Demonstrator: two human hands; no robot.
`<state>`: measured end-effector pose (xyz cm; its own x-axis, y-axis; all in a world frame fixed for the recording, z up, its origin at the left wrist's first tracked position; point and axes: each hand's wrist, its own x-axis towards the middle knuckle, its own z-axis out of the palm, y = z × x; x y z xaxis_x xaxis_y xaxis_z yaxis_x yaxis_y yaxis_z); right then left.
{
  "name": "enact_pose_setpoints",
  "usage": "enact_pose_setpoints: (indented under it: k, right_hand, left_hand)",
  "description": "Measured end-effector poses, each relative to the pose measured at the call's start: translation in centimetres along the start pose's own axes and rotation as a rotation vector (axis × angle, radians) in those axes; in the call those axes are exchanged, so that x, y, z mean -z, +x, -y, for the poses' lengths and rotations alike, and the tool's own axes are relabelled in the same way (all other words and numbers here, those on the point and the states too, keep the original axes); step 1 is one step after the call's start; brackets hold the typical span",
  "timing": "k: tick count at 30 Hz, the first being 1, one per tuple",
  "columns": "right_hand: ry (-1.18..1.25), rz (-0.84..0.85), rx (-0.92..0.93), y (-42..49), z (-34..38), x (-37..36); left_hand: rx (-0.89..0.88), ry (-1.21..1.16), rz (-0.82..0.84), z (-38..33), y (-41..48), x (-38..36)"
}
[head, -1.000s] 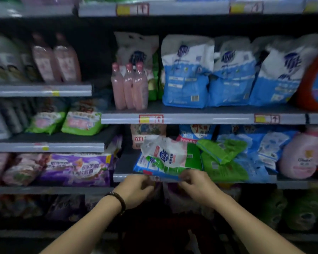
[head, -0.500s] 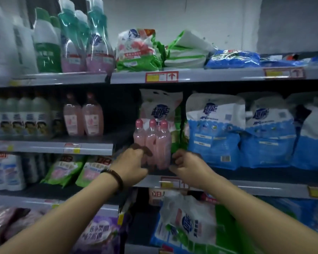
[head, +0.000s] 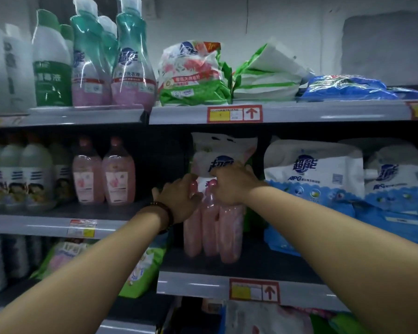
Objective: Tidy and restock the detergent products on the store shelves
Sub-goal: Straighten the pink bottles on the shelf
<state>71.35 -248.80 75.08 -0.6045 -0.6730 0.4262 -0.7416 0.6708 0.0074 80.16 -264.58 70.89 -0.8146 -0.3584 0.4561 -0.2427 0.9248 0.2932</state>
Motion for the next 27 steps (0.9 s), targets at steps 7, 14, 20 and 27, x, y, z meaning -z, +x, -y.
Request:
enact_pose_setpoints:
  k: [7, 14, 20, 27]
  right_hand:
    - [0.100, 0.095, -0.004, 2.0, -0.1, -1.4]
    - [0.034, 0.096, 0.030, 3.0, 0.6, -0.9]
    - [0.009, 0.060, 0.049, 3.4, 0.5, -1.2]
    - [0.147, 0.054, 0.042, 3.4, 0.7, -1.6]
  left_hand:
    - [0.013, -0.142, -0.128, 0.8, -0.1, 0.1]
    - [0.062, -0.225, -0.137, 1.6, -0.8, 0.6]
    - [0.103, -0.345, -0.189, 1.5, -0.9, -0.4]
    - [0.121, -0.411, -0.207, 2.1, -0.8, 0.0]
